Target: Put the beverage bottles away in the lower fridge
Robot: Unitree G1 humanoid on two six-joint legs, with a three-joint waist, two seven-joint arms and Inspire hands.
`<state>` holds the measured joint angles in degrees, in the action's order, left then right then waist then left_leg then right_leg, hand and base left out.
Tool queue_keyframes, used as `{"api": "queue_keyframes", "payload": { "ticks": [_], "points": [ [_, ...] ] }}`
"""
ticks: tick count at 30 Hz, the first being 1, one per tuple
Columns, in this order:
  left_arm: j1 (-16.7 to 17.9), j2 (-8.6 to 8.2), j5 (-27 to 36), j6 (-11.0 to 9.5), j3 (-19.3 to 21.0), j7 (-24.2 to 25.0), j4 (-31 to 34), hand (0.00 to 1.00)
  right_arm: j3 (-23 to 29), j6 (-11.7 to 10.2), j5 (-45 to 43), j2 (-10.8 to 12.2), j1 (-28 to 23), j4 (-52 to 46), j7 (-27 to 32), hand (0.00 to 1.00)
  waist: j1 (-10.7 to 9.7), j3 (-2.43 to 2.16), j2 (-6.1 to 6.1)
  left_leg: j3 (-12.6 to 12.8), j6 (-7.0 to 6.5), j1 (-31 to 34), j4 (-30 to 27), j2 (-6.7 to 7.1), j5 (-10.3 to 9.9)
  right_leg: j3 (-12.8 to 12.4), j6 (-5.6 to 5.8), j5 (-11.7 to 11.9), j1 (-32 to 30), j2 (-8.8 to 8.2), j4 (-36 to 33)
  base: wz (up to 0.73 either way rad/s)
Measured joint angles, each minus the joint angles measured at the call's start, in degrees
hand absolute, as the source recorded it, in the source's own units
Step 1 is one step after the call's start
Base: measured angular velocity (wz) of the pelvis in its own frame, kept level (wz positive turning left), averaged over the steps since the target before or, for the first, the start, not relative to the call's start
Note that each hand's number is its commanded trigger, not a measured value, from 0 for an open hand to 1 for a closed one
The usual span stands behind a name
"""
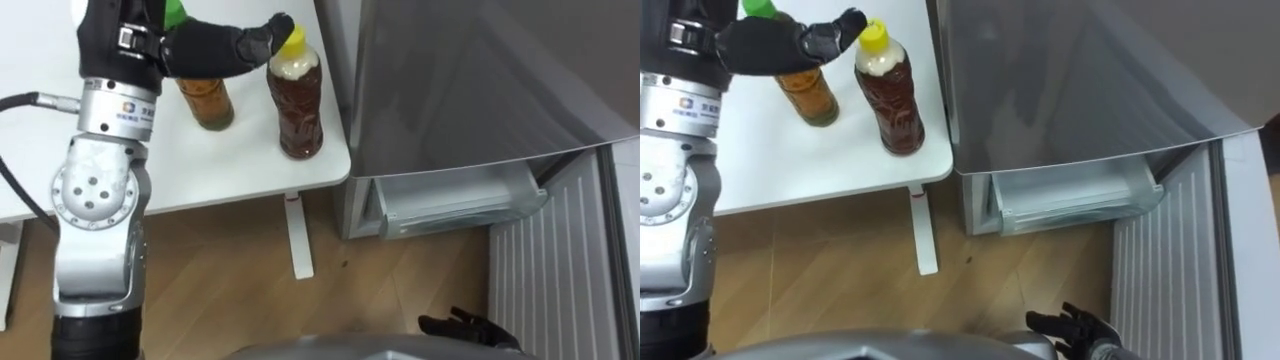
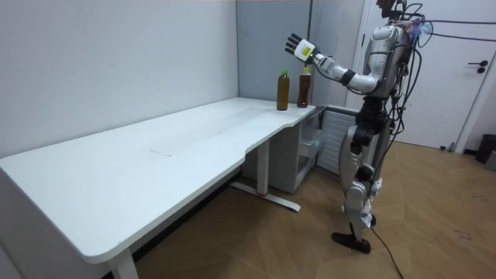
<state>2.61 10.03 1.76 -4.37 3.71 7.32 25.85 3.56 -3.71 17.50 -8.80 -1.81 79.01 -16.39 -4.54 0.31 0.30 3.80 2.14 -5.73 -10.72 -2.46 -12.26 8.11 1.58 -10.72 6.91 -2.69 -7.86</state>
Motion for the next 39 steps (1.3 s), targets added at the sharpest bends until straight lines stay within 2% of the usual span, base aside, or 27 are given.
{"api": "queue_keyframes", "payload": {
  "ticks": [4, 6, 12, 18, 21, 31, 39],
  "points": [
    [0.0, 0.01, 2.6, 0.4, -0.5, 1.9, -1.3, 0.0, 0.0, 0.0, 0.0, 0.0, 0.1, 0.3, 0.0, 0.0, 0.0, 0.14, 0.24, 0.1, 0.0, -0.4, 0.0, -0.03, 0.0, -0.1, -0.01, 0.0, 0.2, 0.03, -0.1, -0.02],
    [0.0, 0.02, 3.2, 1.6, -0.9, 2.9, -1.9, 0.0, 0.0, 0.1, 0.2, 0.0, 0.1, 0.3, 0.1, 0.0, -0.1, 0.27, 0.37, 0.2, 0.0, -0.4, 0.1, -0.03, 0.0, 0.0, -0.01, 0.0, 0.2, 0.02, -0.1, 0.0],
    [0.4, 0.01, 6.6, 2.9, -1.0, 5.3, -2.4, 0.0, 0.1, 0.2, 0.1, 0.0, 0.0, 0.2, 0.1, 0.0, 0.0, 0.35, 0.36, 0.2, 0.0, -0.4, 0.4, -0.03, 0.0, -0.1, 0.01, 0.0, -0.1, 0.03, -0.3, 0.0],
    [0.4, 0.01, 7.6, 3.3, -1.3, 7.1, -2.4, 0.0, 0.1, 1.0, 0.2, -0.1, 0.0, 0.1, 0.1, 0.0, 0.1, 0.04, 0.13, 0.3, 0.0, 0.0, 0.3, -0.02, 0.0, -0.2, 0.04, 0.0, -0.3, 0.04, -0.1, 0.0],
    [0.4, 0.01, 7.6, 4.1, -1.8, 7.5, -2.4, 0.0, 0.0, 1.4, 0.1, -0.1, 0.0, 0.0, 0.1, 0.0, 0.1, -0.08, 0.0, 0.3, 0.0, 0.1, 0.3, -0.02, 0.0, -0.2, 0.03, 0.0, -0.5, 0.07, -0.1, 0.0],
    [0.7, 0.03, 7.7, 5.4, -2.8, 8.1, -4.6, 0.0, -0.1, 2.3, -0.1, -0.3, -0.4, -1.4, 0.2, 0.0, -0.1, -0.03, -0.12, 0.7, 0.0, 0.0, 0.4, -0.03, 0.0, -0.6, 0.02, 0.0, -0.4, 0.02, -0.7, -0.01],
    [0.7, 0.02, 10.5, 5.4, -3.0, 8.1, -10.8, 0.0, 0.0, 2.3, -0.2, -0.3, -0.4, -1.3, 0.2, 0.0, -0.1, 0.05, -0.3, 0.9, -0.01, 0.0, 0.3, -0.05, 0.0, -1.4, 0.07, 0.0, -0.6, 0.1, -1.0, 0.0]
  ]
}}
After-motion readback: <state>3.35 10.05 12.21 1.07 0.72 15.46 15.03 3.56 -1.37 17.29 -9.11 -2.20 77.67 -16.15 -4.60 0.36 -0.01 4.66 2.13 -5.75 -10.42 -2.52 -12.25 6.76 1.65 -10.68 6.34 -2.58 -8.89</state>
